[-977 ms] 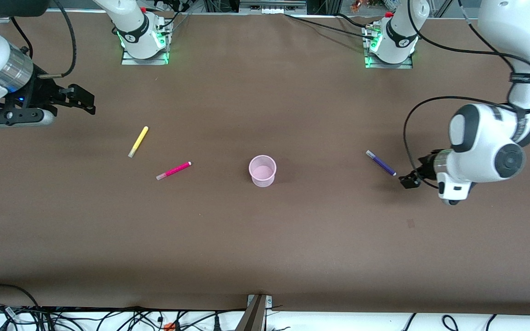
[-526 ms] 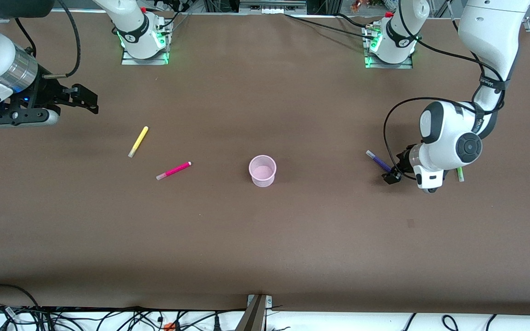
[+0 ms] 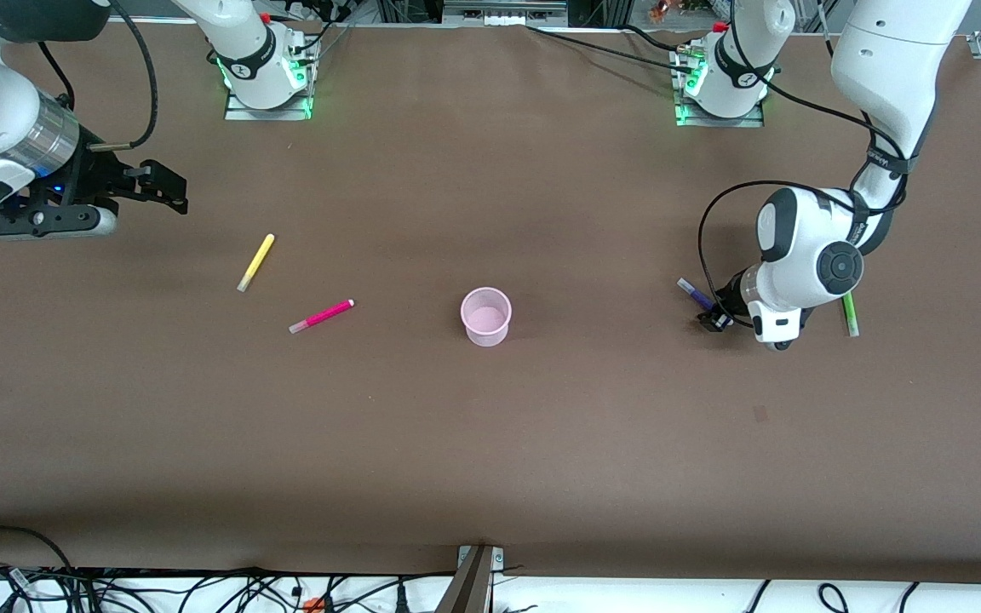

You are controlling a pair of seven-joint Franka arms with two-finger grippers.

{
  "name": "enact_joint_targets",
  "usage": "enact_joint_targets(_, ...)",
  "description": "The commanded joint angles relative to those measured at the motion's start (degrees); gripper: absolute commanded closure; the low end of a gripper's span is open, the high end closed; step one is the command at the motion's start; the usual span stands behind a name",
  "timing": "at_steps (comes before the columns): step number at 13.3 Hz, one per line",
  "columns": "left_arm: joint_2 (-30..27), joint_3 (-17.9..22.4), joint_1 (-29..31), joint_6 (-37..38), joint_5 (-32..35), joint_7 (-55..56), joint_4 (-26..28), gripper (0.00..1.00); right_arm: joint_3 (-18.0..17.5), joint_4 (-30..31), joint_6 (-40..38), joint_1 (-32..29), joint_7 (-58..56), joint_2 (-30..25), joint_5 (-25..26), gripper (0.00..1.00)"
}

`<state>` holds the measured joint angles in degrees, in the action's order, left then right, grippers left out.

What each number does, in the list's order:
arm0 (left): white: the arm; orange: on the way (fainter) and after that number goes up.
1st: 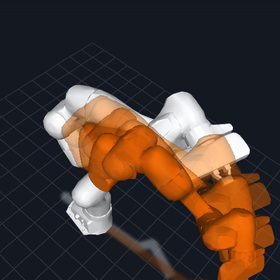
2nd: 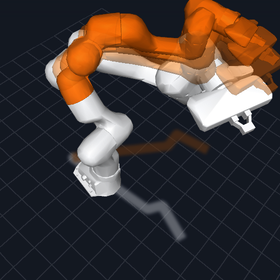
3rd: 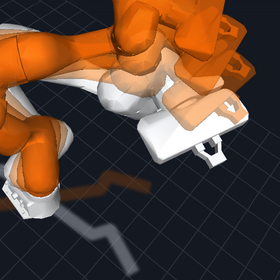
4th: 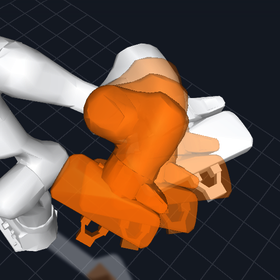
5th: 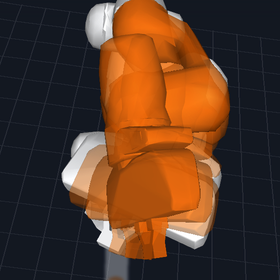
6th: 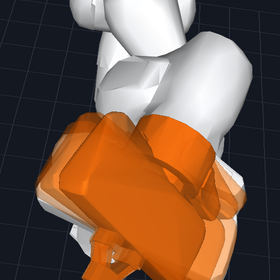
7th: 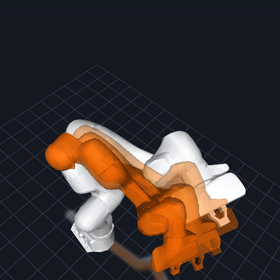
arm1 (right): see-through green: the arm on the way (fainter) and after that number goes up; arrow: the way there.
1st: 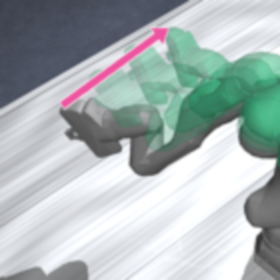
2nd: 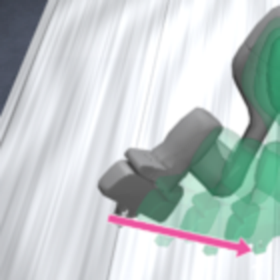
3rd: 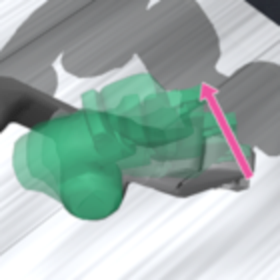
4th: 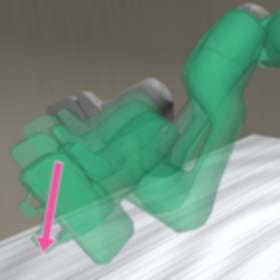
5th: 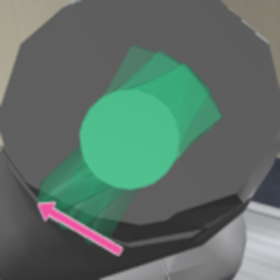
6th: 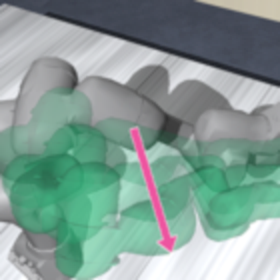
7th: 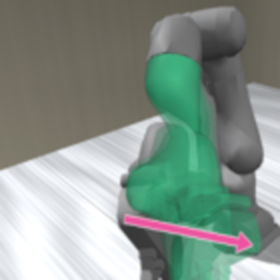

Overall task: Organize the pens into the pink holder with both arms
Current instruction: 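Close the left gripper on the blue marker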

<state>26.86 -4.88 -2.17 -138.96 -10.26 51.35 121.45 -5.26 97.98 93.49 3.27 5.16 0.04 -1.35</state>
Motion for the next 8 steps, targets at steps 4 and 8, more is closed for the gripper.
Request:
enact_joint_targets(4,0.7,0.0,-0.7,-0.6,-1.5,-0.5,-0.2,0.95,-0.3,1.5,0.9,0.2,1.5,-1.4,-0.6,0.0)
enact_joint_targets(8,-1.6,0.0,-0.6,0.4,-1.5,0.1,-2.5,1.0,-0.4,1.5,0.9,0.3,1.5,-1.4,-0.6,0.0)
